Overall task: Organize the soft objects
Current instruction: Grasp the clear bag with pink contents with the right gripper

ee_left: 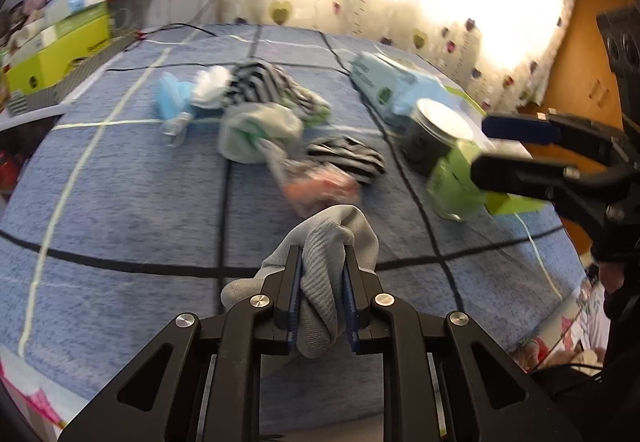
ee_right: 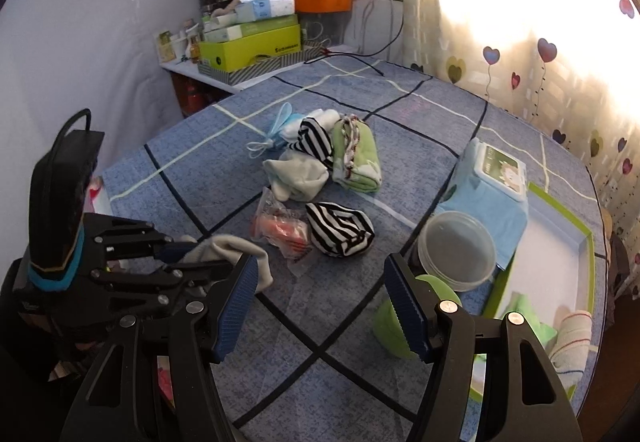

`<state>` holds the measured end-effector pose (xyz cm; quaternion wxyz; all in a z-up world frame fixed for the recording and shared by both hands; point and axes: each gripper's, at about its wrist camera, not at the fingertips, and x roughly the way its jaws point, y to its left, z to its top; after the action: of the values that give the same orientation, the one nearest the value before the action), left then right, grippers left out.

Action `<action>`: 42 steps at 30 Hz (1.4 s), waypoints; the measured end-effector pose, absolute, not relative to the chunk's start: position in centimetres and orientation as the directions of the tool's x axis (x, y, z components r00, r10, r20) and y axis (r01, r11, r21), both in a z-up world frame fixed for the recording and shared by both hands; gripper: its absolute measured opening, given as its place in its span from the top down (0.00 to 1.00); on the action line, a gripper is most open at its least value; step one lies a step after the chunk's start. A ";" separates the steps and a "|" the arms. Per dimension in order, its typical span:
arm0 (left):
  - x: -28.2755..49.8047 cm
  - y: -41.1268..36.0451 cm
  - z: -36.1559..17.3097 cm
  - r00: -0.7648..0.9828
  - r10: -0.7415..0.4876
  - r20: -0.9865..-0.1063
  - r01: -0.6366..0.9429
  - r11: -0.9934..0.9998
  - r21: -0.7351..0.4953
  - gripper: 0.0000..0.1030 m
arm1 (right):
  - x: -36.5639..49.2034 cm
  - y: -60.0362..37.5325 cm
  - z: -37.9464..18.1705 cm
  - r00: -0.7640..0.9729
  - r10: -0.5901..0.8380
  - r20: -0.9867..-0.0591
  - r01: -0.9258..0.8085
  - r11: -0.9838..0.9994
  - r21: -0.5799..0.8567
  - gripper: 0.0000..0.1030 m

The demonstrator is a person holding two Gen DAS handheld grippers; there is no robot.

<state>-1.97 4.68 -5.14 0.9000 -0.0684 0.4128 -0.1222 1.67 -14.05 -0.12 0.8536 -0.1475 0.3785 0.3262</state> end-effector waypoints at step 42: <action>-0.3 10.6 -2.9 0.718 -0.195 -0.668 -0.042 0.946 -0.321 0.82 | 4.2 -7.6 -1.5 0.443 0.503 -0.742 -0.754 0.657 -0.004 0.71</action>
<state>-0.32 10.55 -2.89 0.9131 -0.1585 0.3732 -0.0420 4.19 -7.62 -1.55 0.8322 -0.1700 0.3687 0.3777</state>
